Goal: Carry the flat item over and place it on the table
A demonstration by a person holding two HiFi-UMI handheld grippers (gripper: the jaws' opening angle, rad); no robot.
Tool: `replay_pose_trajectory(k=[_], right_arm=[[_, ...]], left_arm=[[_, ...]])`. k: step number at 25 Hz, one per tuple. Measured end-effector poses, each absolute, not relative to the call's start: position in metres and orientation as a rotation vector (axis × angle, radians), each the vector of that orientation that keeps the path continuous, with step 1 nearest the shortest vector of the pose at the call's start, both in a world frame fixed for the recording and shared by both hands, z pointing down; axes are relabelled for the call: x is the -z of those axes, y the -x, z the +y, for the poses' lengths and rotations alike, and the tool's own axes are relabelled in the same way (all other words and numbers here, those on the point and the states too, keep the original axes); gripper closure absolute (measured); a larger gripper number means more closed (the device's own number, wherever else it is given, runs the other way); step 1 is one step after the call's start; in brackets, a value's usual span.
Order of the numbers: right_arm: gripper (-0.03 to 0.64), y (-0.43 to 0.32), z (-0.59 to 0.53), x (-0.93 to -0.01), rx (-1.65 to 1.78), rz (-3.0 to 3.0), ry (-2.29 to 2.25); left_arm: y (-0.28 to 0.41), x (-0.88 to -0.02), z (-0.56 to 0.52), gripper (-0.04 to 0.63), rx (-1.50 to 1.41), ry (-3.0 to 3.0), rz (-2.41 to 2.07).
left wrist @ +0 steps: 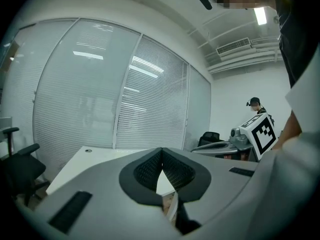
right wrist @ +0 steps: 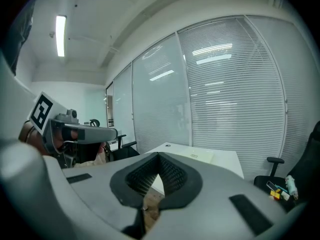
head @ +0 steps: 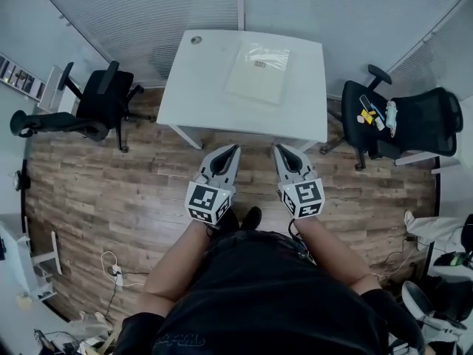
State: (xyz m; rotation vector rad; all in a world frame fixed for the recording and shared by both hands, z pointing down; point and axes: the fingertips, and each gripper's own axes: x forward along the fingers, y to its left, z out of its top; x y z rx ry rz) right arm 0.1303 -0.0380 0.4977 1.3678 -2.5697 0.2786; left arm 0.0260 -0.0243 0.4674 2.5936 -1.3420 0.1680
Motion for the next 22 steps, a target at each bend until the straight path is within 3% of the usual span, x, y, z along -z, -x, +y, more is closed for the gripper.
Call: replay_pose_trajectory(k=[22], right_arm=[[0.595,-0.091,0.021,-0.469,-0.245,-2.56,-1.484]], left_arm=[[0.013,-0.448,0.017,0.583,-0.126,-2.651,-1.264]])
